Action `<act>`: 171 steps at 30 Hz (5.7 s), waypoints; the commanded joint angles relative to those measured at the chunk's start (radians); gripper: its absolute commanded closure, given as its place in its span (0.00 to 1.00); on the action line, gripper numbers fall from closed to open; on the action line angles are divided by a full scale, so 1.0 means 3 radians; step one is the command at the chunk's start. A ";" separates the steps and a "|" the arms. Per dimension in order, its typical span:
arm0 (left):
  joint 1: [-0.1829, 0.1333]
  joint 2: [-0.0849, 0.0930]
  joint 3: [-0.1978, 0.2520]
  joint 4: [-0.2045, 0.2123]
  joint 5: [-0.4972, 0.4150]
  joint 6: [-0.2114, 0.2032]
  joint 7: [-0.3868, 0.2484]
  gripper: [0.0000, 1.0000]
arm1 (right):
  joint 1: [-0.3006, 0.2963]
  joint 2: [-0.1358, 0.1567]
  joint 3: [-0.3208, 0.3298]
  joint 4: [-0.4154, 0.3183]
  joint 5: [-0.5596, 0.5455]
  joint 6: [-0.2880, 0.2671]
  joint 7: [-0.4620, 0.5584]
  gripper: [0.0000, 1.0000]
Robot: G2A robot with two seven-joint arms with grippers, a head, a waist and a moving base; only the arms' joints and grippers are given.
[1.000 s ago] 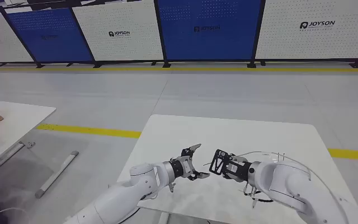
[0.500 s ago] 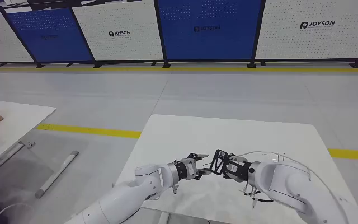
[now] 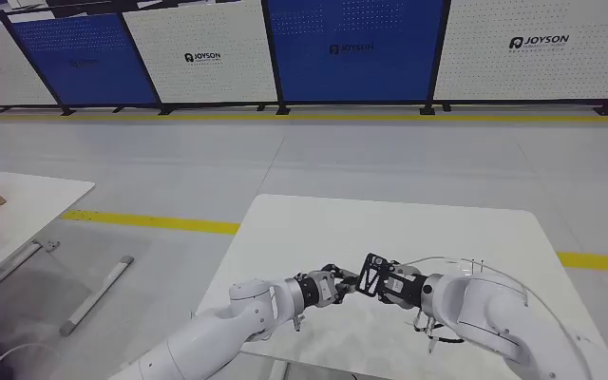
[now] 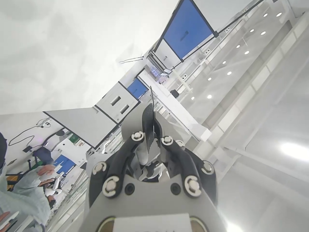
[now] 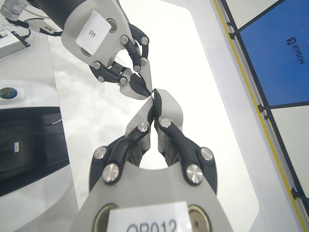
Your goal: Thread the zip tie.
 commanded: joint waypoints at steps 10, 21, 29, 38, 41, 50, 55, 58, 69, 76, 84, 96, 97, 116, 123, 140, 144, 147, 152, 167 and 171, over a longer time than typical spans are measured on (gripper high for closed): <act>0.0018 0.0027 0.0012 -0.0038 0.0076 0.0000 -0.0049 1.00 | -0.0093 -0.0008 0.0055 -0.0002 -0.0049 0.0000 -0.0081 0.96; 0.0083 -0.0008 0.0045 -0.0095 0.0748 -0.0322 0.0223 1.00 | -0.0382 0.0066 0.0411 -0.0036 0.0217 0.0061 -0.0514 0.00; 0.0169 -0.0067 0.0224 -0.0087 0.1946 -0.0905 0.0549 1.00 | -0.0817 0.0158 0.0849 0.0215 0.1263 0.0000 -0.0694 0.00; 0.0225 -0.0138 0.0329 -0.0021 0.2540 -0.1084 0.0741 1.00 | -0.0777 0.0129 0.0856 0.0558 0.2311 0.0000 -0.0441 0.00; 0.0225 -0.0138 0.0329 -0.0021 0.2540 -0.1084 0.0741 1.00 | -0.0777 0.0129 0.0856 0.0558 0.2311 0.0000 -0.0441 0.00; 0.0234 -0.0142 0.0327 -0.0016 0.2545 -0.1085 0.0727 1.00 | -0.0788 0.0128 0.0857 0.0568 0.2327 0.0003 -0.0455 0.00; 0.0330 -0.0164 0.0292 -0.0045 0.2883 -0.1270 0.0889 1.00 | -0.0754 0.0084 0.0890 0.0779 0.3314 0.0000 -0.0115 0.00; 0.0394 -0.0177 0.0280 -0.0109 0.3064 -0.1328 0.0980 1.00 | -0.0709 0.0038 0.0938 0.1016 0.3663 0.0000 0.0087 0.00; 0.0462 -0.0259 0.0244 -0.0157 0.3285 -0.1313 0.1087 1.00 | -0.0633 -0.0327 0.0836 0.1679 0.4400 0.0000 0.0724 0.00; 0.0462 -0.0259 0.0244 -0.0157 0.3285 -0.1313 0.1087 1.00 | -0.0633 -0.0327 0.0836 0.1679 0.4400 0.0000 0.0724 0.00; 0.0471 -0.0282 0.0237 -0.0135 0.3316 -0.1297 0.1049 1.00 | -0.0660 -0.0375 0.0806 0.1795 0.4704 0.0000 0.0722 0.00; 0.0481 -0.0327 0.0216 -0.0114 0.3318 -0.1273 0.1081 1.00 | -0.0506 -0.0505 0.0646 0.2166 0.4975 0.0008 0.0772 0.00; 0.0481 -0.0327 0.0216 -0.0114 0.3318 -0.1273 0.1081 1.00 | -0.0506 -0.0505 0.0646 0.2166 0.4975 0.0008 0.0772 0.00; 0.0522 -0.0445 0.0181 -0.0094 0.3512 -0.1161 0.1008 1.00 | -0.0481 -0.0572 0.0596 0.2184 0.4909 0.0242 0.0839 0.00; 0.0521 -0.0452 0.0174 -0.0096 0.3491 -0.1157 0.1022 1.00 | -0.0481 -0.0572 0.0596 0.2184 0.4909 0.0242 0.0839 0.00; 0.0592 -0.0526 0.0129 -0.0092 0.3680 -0.1156 0.0885 1.00 | -0.0473 -0.0654 0.0624 0.2235 0.4886 0.0348 0.0864 0.68; 0.0615 -0.0543 0.0089 -0.0096 0.3682 -0.1153 0.0862 1.00 | -0.0477 -0.0671 0.0646 0.2253 0.4873 0.0362 0.0876 0.73; 0.0631 -0.0555 0.0064 -0.0096 0.3700 -0.1144 0.0841 1.00 | -0.0485 -0.0681 0.0665 0.2257 0.4858 0.0368 0.0882 0.86; 0.0660 -0.0573 0.0028 -0.0096 0.3739 -0.1133 0.0813 1.00 | -0.0501 -0.0697 0.0688 0.2232 0.4815 0.0391 0.0883 0.97; 0.0709 -0.0602 -0.0028 -0.0099 0.3806 -0.1120 0.0755 0.00 | -0.0552 -0.0719 0.0778 0.2186 0.4767 0.0364 0.0920 1.00; 0.0709 -0.0602 -0.0028 -0.0099 0.3806 -0.1120 0.0755 0.00 | -0.0552 -0.0719 0.0778 0.2186 0.4767 0.0364 0.0920 1.00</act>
